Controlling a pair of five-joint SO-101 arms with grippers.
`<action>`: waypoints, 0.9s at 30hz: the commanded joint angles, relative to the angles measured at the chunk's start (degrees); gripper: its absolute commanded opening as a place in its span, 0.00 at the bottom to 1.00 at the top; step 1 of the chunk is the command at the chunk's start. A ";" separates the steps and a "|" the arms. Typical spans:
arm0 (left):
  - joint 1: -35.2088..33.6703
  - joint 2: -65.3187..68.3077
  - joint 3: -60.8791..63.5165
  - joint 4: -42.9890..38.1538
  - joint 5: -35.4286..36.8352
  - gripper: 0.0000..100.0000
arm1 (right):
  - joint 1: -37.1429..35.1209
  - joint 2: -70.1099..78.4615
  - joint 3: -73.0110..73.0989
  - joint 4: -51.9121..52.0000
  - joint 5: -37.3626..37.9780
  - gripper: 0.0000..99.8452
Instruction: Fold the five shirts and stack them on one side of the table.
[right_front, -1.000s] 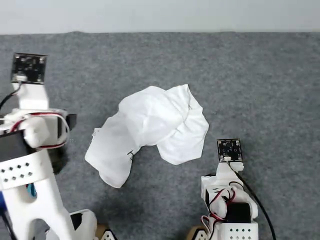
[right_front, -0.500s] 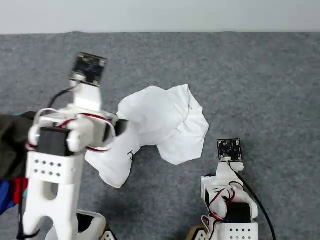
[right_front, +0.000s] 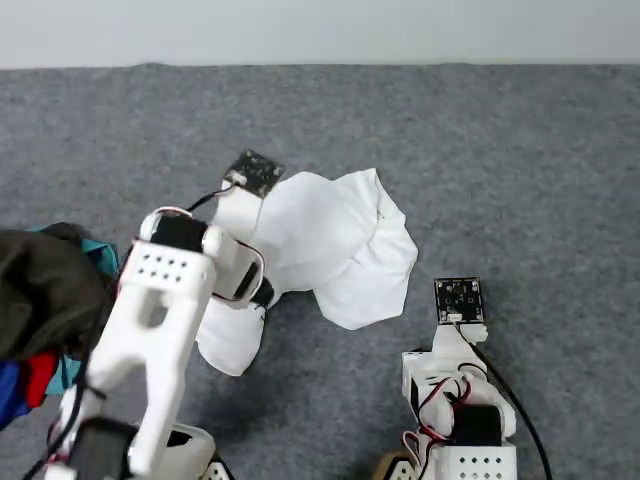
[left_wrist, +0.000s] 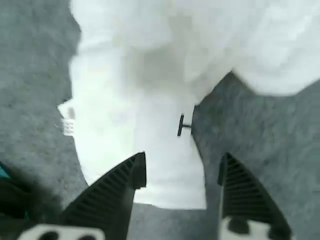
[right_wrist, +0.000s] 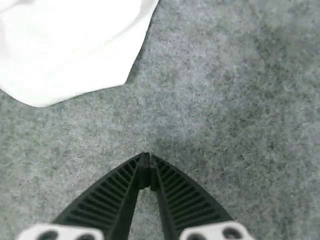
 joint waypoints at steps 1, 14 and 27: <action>-1.67 5.80 -0.31 0.44 -3.52 0.23 | 0.66 -0.66 0.70 0.13 0.26 0.01; -2.29 24.18 -0.66 1.41 -7.91 0.23 | 0.66 -0.66 0.70 0.13 0.26 0.01; -2.29 28.57 -2.59 -1.58 -7.74 0.02 | 0.66 -0.66 0.70 0.13 0.26 0.01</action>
